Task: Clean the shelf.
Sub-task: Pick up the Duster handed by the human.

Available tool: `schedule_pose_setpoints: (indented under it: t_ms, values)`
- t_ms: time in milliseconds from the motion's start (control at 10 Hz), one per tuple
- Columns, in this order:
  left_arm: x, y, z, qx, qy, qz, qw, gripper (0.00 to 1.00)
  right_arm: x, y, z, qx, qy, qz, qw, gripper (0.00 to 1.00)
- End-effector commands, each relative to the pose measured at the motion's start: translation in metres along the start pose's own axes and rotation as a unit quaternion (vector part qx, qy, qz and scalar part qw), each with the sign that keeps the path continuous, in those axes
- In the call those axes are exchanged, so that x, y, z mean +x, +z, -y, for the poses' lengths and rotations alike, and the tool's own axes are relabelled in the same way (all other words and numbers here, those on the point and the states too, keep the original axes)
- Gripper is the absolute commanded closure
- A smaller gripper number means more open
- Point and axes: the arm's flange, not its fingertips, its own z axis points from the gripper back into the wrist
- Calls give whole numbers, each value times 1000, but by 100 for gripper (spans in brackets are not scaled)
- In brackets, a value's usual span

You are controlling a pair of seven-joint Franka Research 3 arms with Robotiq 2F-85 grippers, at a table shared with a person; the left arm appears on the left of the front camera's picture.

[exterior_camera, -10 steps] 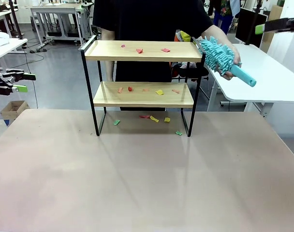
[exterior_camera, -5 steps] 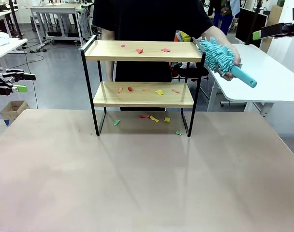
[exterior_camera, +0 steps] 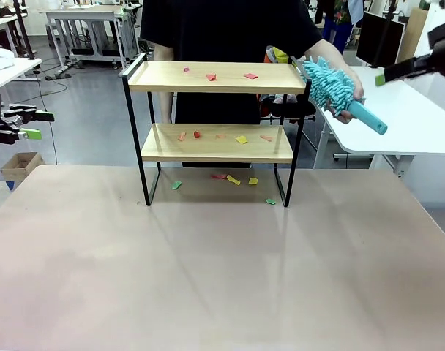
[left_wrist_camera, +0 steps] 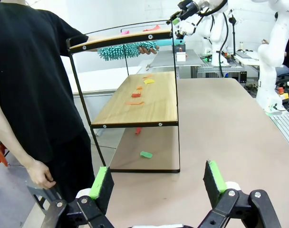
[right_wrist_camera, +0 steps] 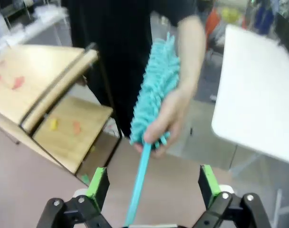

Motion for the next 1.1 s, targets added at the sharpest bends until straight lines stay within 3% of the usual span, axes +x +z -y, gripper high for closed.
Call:
schedule_pose_setpoints:
  t_ms: [0,300,1000]
  values:
    - [3,1,1,0,-2,-1,1000,0,14,0,-1,-3,-9,-84,996,0]
    - [3,1,1,0,-2,-1,1000,0,7,-24,-4,23,-9,-128,992,0]
    - [3,1,1,0,-2,-1,1000,0,-4,-71,-9,41,-2,-170,985,0]
